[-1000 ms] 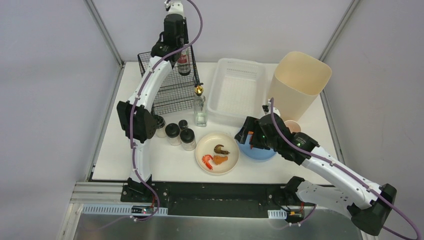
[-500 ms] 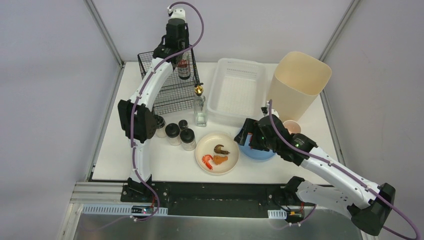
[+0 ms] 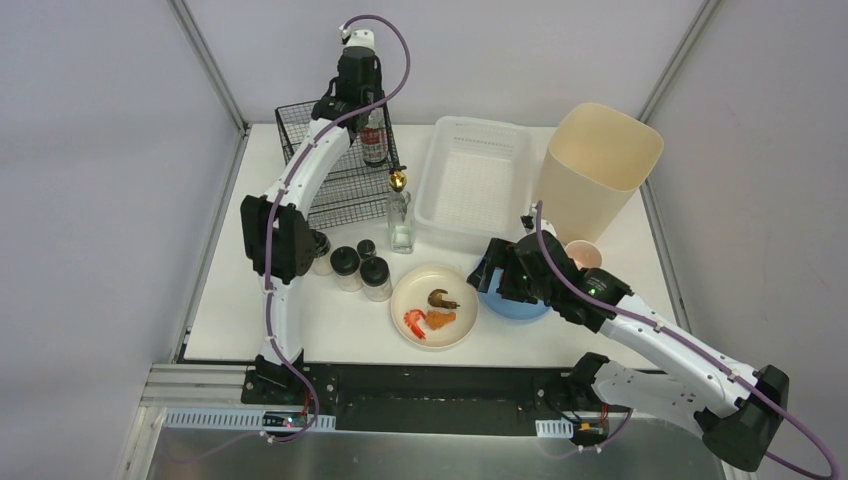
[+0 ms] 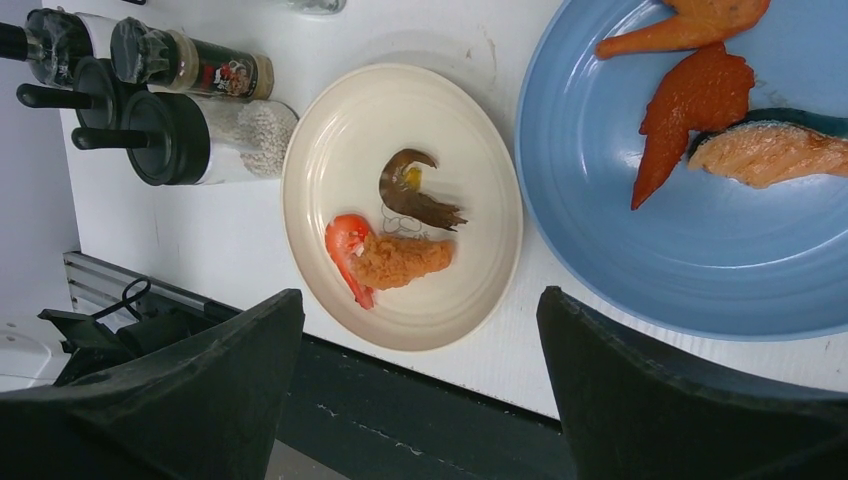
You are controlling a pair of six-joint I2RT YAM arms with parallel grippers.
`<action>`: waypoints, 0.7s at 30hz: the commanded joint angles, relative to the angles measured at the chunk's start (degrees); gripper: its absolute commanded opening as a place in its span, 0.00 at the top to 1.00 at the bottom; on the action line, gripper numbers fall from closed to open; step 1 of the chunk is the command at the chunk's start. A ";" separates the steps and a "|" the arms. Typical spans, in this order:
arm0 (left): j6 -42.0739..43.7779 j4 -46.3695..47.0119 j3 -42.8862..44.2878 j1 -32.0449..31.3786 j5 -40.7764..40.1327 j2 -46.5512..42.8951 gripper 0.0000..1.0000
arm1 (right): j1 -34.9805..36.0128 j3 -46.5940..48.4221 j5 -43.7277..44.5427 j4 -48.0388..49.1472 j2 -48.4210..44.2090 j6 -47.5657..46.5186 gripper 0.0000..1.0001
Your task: Clear the kitchen counter
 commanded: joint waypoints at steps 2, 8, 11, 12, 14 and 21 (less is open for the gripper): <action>-1.23 7.17 0.77 -0.24 1.42 -0.77 1.00 | 0.04 -0.44 -0.30 1.39 -0.72 0.54 0.09; -1.48 7.00 -1.19 -0.39 0.98 -0.36 1.00 | 0.09 -0.49 -0.10 1.39 -0.62 0.60 0.09; -1.45 7.00 -2.17 -0.52 0.85 -0.22 1.00 | 0.09 -0.65 -0.08 1.43 -0.81 0.67 0.08; -1.48 7.01 -2.44 -0.55 0.81 -0.24 1.00 | 0.09 -0.72 -0.14 1.39 -0.89 0.70 0.08; -1.25 6.99 -3.03 -0.80 0.82 -0.31 0.96 | 0.08 -0.77 -0.15 1.40 -0.99 0.68 0.08; -0.02 7.00 -5.23 -1.51 0.51 -2.63 0.51 | 0.09 -0.51 0.08 1.30 -1.03 0.66 0.07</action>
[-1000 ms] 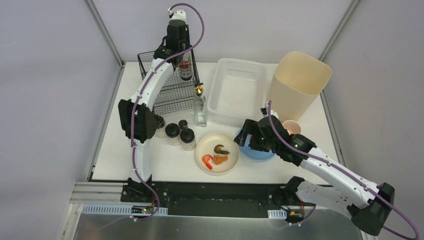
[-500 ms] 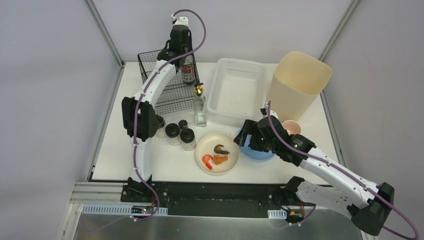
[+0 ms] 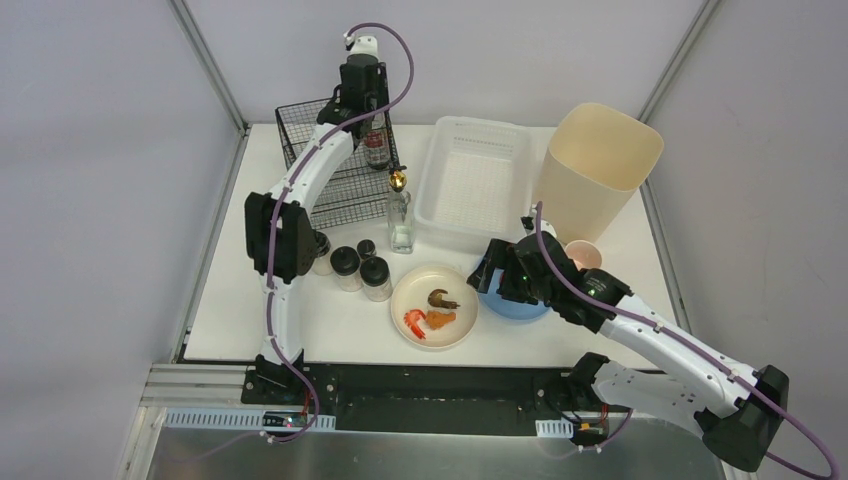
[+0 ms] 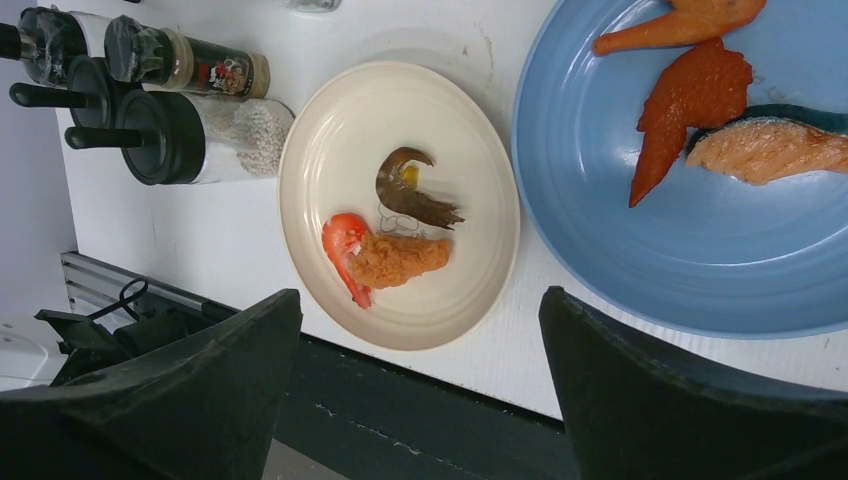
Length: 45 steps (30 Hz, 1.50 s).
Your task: Clear the kitchen counter
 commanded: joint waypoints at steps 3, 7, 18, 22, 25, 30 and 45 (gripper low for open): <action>1.05 1.40 -2.52 -1.71 -0.16 -5.27 0.43 | 0.09 0.26 -0.15 1.04 -0.74 0.26 0.07; 2.34 1.42 -4.12 -2.07 0.06 -7.37 0.35 | 0.04 0.66 -0.43 0.85 -0.68 -0.02 0.06; 4.65 -0.79 -7.65 -3.42 -3.06 -17.62 0.28 | 0.02 1.95 -0.24 -0.75 -1.59 -0.45 0.06; 3.77 -5.93 -7.30 -3.57 -3.22 -21.27 0.25 | 0.09 2.65 0.72 -2.50 -2.05 -0.53 0.06; 1.07 -9.84 -8.74 -3.68 -0.93 -25.03 0.22 | 0.07 3.51 1.98 -4.22 -2.63 -1.07 0.06; -3.27 -15.73 -12.47 -3.76 6.26 -31.67 0.19 | 0.04 4.91 3.23 -6.37 -2.80 -1.65 0.06; -9.79 -21.81 -27.21 -5.22 30.18 -44.09 0.06 | 0.08 6.13 2.27 -8.34 -0.97 -2.38 0.06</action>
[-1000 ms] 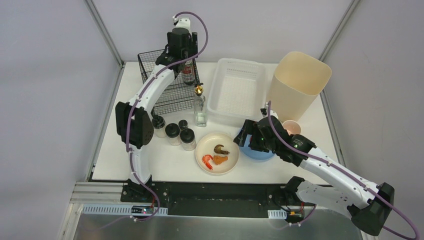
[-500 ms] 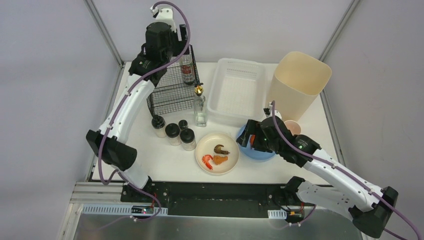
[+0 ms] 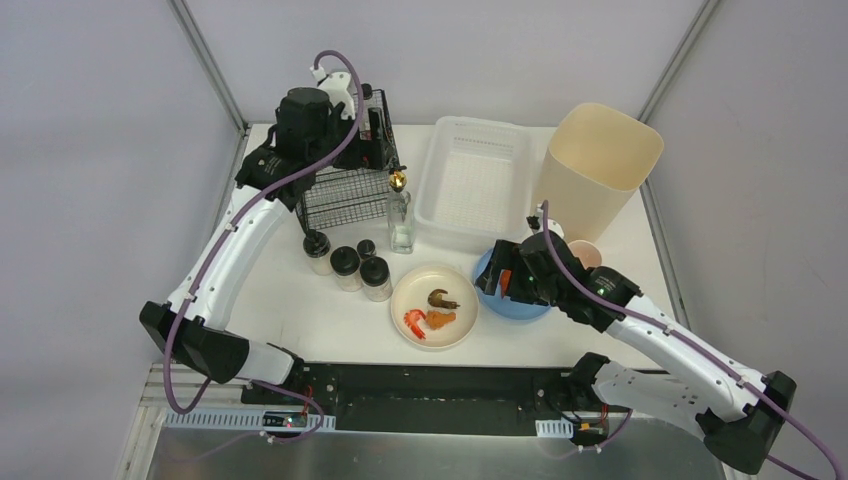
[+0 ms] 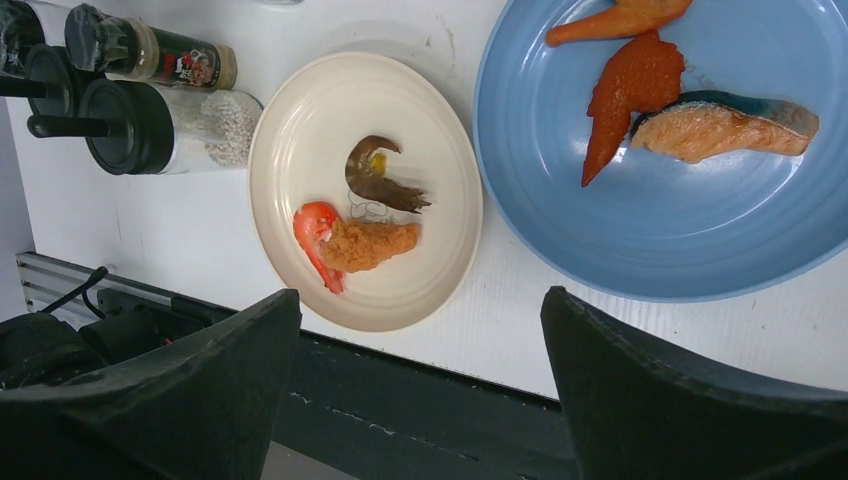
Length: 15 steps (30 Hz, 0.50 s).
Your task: Clear the kitchen counter
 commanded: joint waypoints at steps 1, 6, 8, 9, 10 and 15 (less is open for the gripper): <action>-1.99 -0.50 -2.02 -1.98 9.83 -3.13 0.06 | 0.08 2.68 0.18 -1.00 0.15 -0.60 0.06; -2.04 -1.65 -3.50 -5.54 8.94 -2.96 0.01 | 0.09 2.54 0.08 -1.15 0.47 -0.24 0.06; -1.31 -2.16 -3.98 -6.79 7.41 -2.52 0.01 | 0.05 2.44 0.08 -0.93 0.53 0.00 0.06; -1.01 -2.19 -4.28 -7.38 6.60 -2.34 0.01 | 0.07 2.41 0.05 -0.84 0.57 0.05 0.06; -0.71 -2.19 -4.59 -7.87 5.79 -2.09 0.01 | 0.02 2.33 0.03 -0.64 0.67 0.18 0.06; 0.84 -2.11 -5.67 -10.59 1.72 -0.19 0.01 | 0.12 2.06 -0.18 -0.16 0.99 0.66 0.06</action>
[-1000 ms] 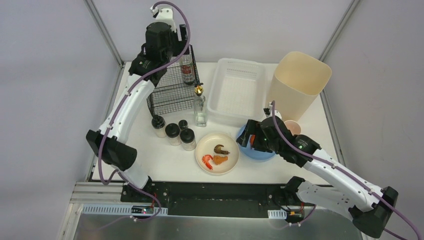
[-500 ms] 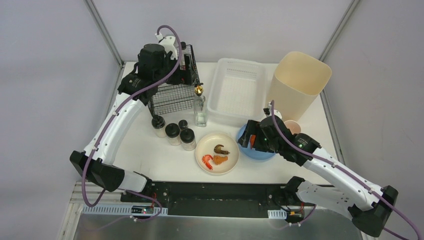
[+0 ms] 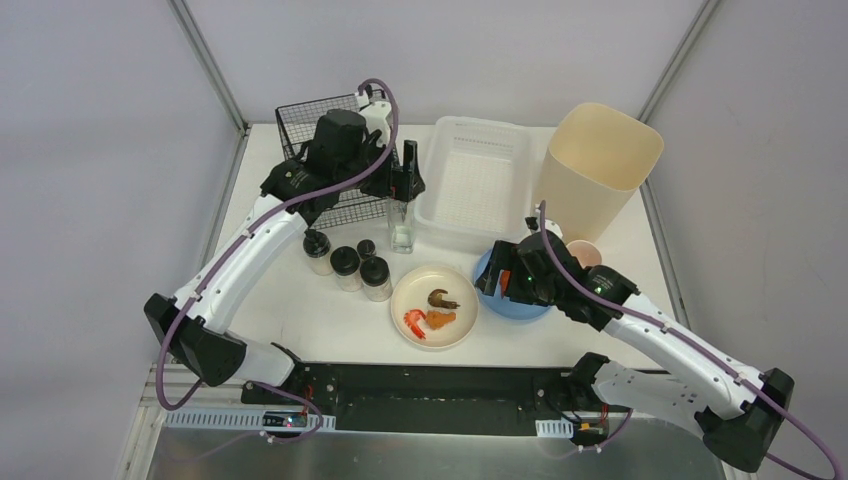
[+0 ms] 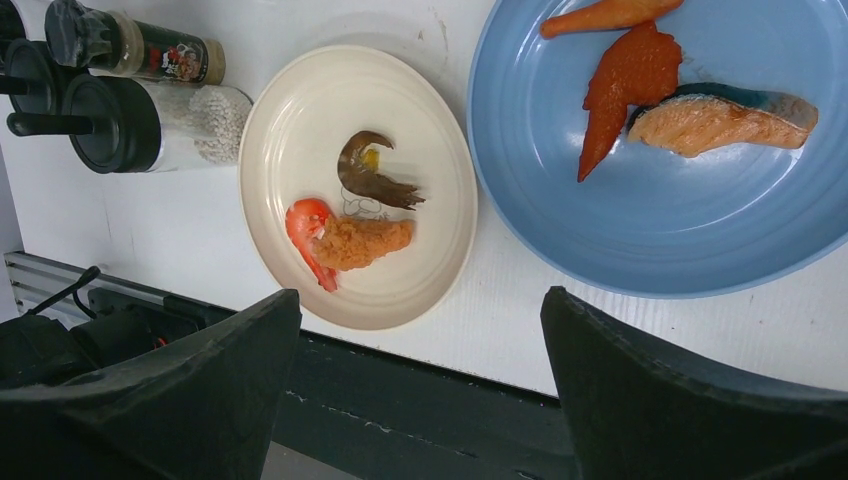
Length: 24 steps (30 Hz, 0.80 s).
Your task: Clear the kitchen counter
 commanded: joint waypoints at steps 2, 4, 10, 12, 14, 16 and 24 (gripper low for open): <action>2.35 0.35 -1.19 -2.07 -4.96 1.46 0.01 | 0.10 1.88 0.02 0.21 0.24 0.58 0.06; 2.48 0.37 -1.39 -2.35 -6.08 2.23 0.01 | 0.08 1.80 0.07 0.29 0.15 0.54 0.06; 2.97 0.90 -1.49 -2.65 -7.88 5.04 0.02 | 0.09 1.62 0.04 0.26 0.14 0.45 0.06; 2.90 1.49 -1.85 -2.69 -9.77 5.81 0.03 | 0.13 1.53 0.20 0.35 0.10 0.45 0.06; 2.64 2.54 -2.51 -2.73 -10.59 6.03 0.05 | 0.10 1.52 0.02 0.25 0.11 0.44 0.06; 2.49 3.92 -3.52 -2.73 -11.29 5.88 0.06 | 0.09 1.49 -0.03 0.30 -0.02 0.41 0.06; 2.20 7.62 -6.38 -2.73 -12.09 4.95 0.17 | 0.07 0.98 -0.53 0.70 -0.28 0.62 0.06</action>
